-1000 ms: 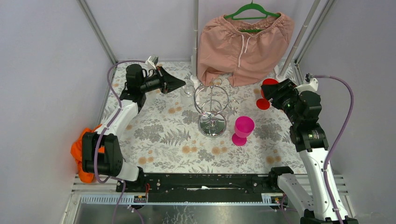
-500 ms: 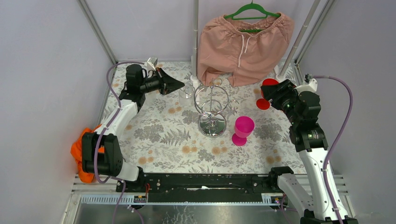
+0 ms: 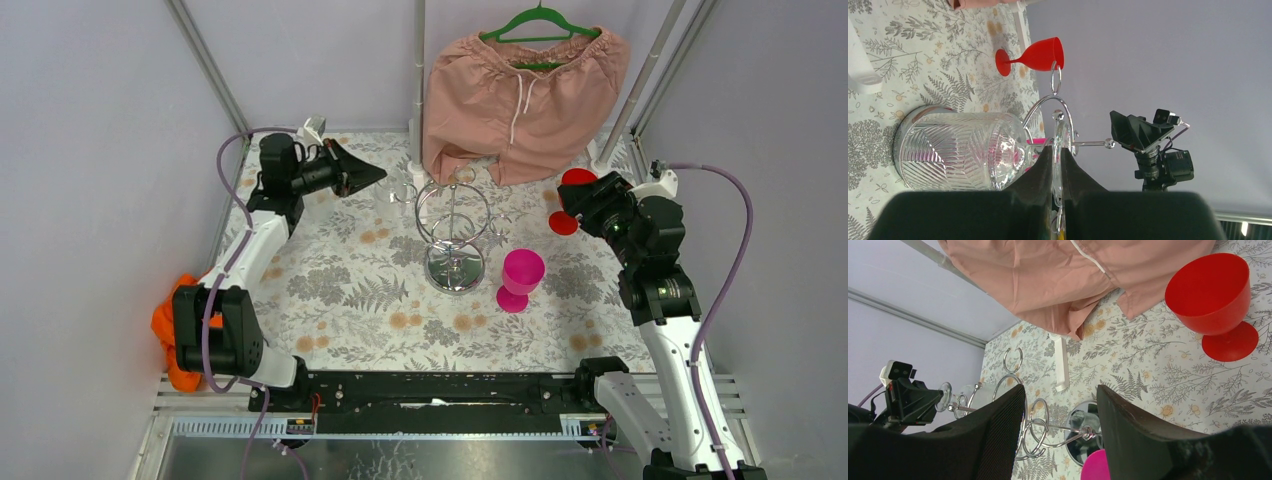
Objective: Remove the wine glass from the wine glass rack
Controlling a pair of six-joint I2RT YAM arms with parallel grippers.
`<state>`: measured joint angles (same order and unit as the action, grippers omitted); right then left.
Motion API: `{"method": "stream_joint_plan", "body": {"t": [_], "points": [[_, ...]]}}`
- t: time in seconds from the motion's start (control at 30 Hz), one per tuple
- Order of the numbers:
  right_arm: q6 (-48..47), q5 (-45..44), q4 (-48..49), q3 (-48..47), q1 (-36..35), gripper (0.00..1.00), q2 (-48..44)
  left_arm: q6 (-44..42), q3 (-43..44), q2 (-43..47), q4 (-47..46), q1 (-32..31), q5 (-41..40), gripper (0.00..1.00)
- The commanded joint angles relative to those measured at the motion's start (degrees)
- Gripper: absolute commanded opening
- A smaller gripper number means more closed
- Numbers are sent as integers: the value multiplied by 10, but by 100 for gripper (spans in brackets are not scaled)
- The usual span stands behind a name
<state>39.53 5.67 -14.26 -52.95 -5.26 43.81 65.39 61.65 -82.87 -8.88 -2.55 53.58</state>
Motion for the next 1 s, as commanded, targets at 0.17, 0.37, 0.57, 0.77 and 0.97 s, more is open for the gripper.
{"method": "stream_joint_plan", "body": {"t": [0.17,0.37,0.57,0.77,0.97], "points": [[0,10,29,6,0,62,1,26,52,11,-59,15,1,0],[3,15,33,14,0,63,6,77,81,11,-130,21,-15,0],[4,17,41,21,0,62,10,133,125,-16,-200,21,-27,0],[6,21,51,25,0,62,23,234,133,-45,-339,19,-35,0],[13,44,77,13,0,62,56,332,158,-83,-493,-2,-42,0]]}}
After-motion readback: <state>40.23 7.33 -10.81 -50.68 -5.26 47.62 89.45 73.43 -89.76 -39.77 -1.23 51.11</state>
